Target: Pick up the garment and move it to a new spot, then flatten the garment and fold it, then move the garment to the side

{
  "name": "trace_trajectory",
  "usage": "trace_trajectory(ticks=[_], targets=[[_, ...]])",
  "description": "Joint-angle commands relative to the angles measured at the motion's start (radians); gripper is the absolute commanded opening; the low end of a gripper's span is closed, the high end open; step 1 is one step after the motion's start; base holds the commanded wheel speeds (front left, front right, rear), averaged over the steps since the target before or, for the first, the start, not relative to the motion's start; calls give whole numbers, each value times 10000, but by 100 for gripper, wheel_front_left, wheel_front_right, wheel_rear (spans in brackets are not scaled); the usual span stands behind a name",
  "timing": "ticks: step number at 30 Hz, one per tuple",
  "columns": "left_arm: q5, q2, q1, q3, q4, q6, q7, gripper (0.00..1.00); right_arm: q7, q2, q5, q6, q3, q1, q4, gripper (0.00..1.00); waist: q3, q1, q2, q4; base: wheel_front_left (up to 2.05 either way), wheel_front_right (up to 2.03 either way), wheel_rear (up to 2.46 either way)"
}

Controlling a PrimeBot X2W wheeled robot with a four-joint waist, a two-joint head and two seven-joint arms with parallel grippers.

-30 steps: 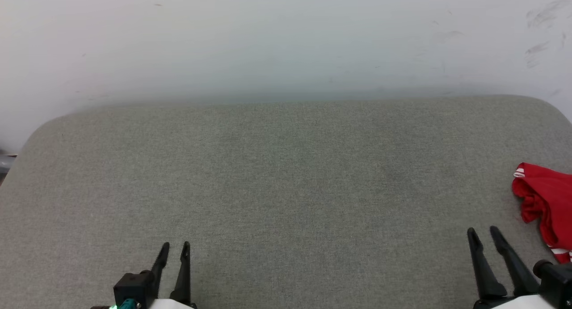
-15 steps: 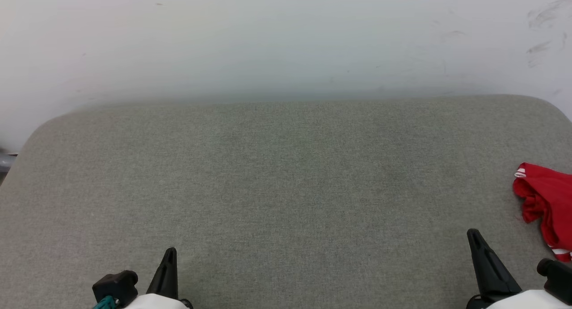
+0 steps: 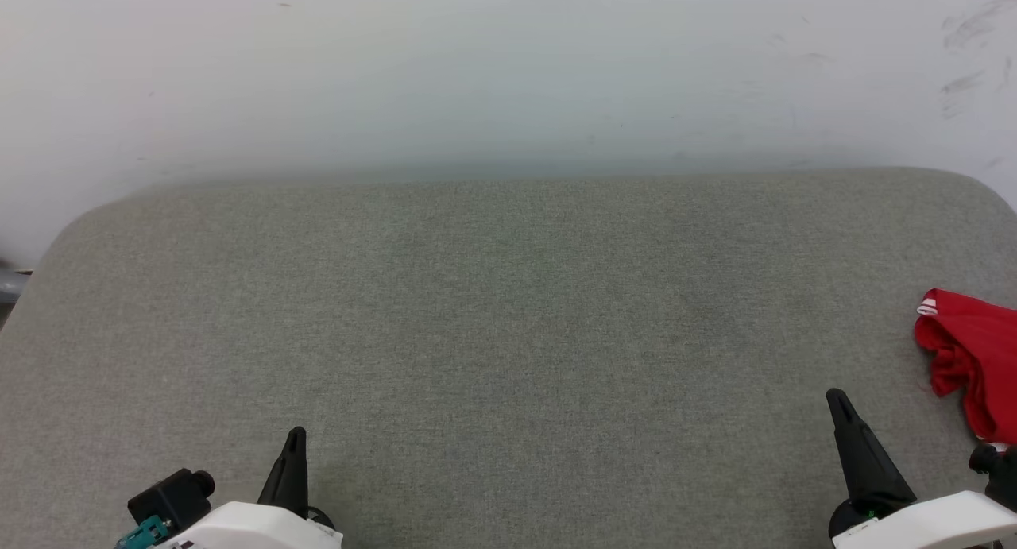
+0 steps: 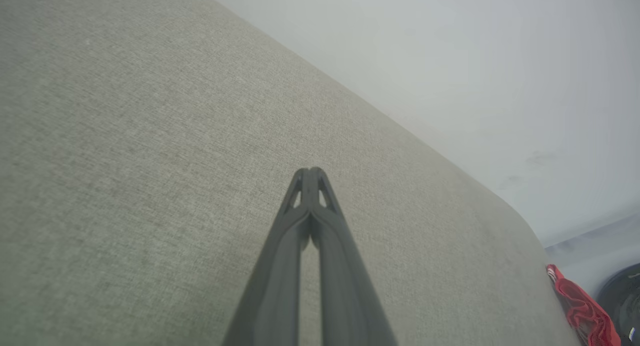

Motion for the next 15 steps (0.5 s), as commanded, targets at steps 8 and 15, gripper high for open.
trace_trajectory(ticks=[8, 15], targets=[[-1320, -49, -441, 254, -138, -200, 330, 0, -34, -130, 1457, -2, 28, -537, 316, 0, 15, -1, 0, 14, 0, 0, 0], [-2192, -100, -545, 395, -131, -295, 560, 0, -16, -150, 2401, -2, 30, -752, 622, 0, 27, -1, 0, 25, 0, 0, 0]])
